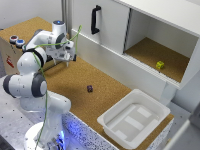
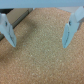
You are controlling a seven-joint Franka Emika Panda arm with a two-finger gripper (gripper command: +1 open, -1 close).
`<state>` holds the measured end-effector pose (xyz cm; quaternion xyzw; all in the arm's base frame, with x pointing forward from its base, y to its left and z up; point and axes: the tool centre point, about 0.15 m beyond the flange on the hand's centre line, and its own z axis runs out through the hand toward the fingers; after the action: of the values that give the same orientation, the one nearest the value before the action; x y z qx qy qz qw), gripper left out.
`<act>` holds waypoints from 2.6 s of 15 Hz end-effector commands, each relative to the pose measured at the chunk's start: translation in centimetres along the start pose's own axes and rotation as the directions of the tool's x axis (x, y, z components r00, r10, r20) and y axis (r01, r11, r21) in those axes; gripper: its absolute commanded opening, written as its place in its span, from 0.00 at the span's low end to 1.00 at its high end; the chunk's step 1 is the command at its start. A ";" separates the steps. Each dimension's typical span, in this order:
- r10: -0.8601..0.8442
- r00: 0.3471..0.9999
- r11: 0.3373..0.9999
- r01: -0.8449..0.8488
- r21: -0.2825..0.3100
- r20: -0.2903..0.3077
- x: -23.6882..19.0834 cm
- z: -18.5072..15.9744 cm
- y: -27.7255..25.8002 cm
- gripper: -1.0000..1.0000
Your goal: Lift the purple block
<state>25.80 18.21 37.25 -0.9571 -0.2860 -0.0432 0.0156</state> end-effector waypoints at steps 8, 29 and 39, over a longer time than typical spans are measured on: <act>0.001 0.999 0.999 0.002 0.045 -0.052 -0.4 0.9 0.3 1.00; -0.150 0.976 0.986 0.158 -0.044 0.159 -5.0 11.0 18.8 1.00; -0.280 0.951 0.958 0.285 -0.022 0.128 -0.8 14.8 22.0 1.00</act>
<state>34.40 0.77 24.70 -0.9191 -0.3919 -0.0254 -0.0326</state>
